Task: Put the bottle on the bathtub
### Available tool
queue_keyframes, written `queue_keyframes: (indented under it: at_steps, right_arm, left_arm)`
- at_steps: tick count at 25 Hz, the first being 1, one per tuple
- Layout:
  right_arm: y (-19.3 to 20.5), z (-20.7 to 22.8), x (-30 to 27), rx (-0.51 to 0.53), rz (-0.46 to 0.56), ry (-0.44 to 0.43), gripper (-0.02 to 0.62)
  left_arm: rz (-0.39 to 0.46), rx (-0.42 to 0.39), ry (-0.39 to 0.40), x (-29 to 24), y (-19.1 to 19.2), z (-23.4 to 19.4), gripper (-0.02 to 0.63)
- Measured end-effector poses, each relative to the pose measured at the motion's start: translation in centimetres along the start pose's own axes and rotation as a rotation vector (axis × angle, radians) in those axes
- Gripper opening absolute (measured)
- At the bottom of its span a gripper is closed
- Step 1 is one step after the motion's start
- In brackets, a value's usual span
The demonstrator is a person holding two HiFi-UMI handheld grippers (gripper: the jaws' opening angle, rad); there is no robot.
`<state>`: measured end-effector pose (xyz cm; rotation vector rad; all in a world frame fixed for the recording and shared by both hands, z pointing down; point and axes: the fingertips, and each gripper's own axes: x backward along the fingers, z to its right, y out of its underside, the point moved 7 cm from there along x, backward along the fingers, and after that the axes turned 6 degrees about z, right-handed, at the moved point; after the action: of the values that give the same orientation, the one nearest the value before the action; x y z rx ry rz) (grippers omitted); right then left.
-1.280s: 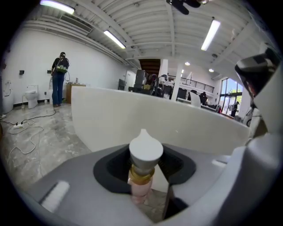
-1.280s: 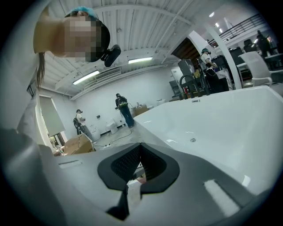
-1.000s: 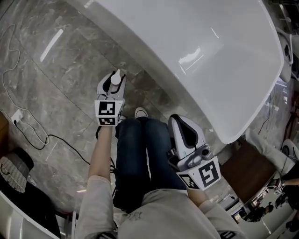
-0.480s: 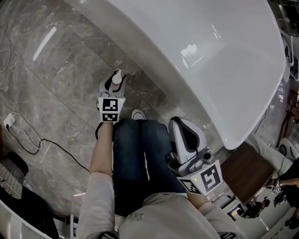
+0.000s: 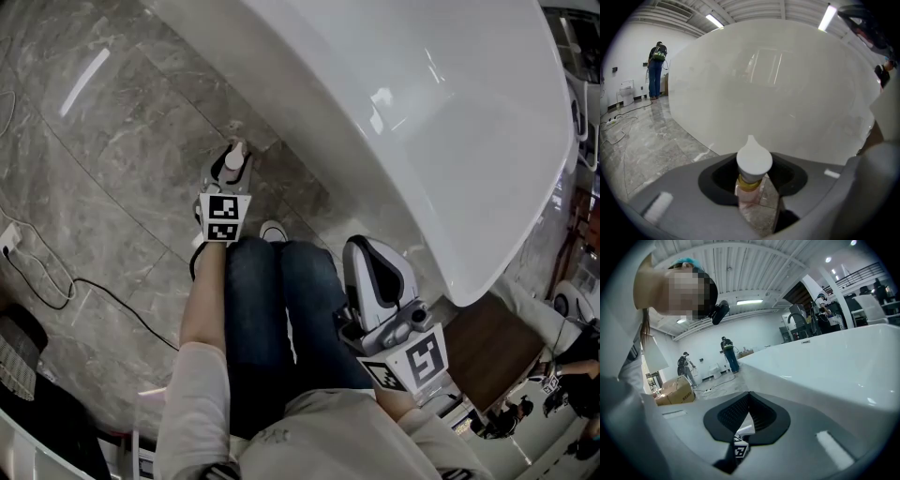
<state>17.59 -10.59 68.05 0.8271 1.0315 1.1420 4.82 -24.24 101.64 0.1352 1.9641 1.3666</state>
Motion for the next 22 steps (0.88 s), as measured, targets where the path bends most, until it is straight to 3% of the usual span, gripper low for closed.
queue_keyframes:
  at_steps: [5, 10, 15, 22]
  right_arm:
    - [0.1, -0.6, -0.4, 0.000, -0.008, -0.012, -0.002]
    - [0.4, -0.8, -0.4, 0.003, -0.016, -0.017, -0.002]
    - [0.2, -1.0, -0.3, -0.005, -0.023, -0.019, -0.002]
    - [-3.5, -2.3, 1.1, -0.024, -0.058, -0.032, -0.002]
  left_arm:
    - [-0.005, 0.006, 0.007, 0.0, 1.1, 0.0, 0.216]
    - [0.000, -0.010, 0.061, -0.3, 1.5, 0.8, 0.218]
    - [-0.037, 0.022, 0.069, 0.4, 1.9, 0.8, 0.300]
    - [0.037, 0.016, 0.053, 5.1, -3.7, 1.3, 0.301]
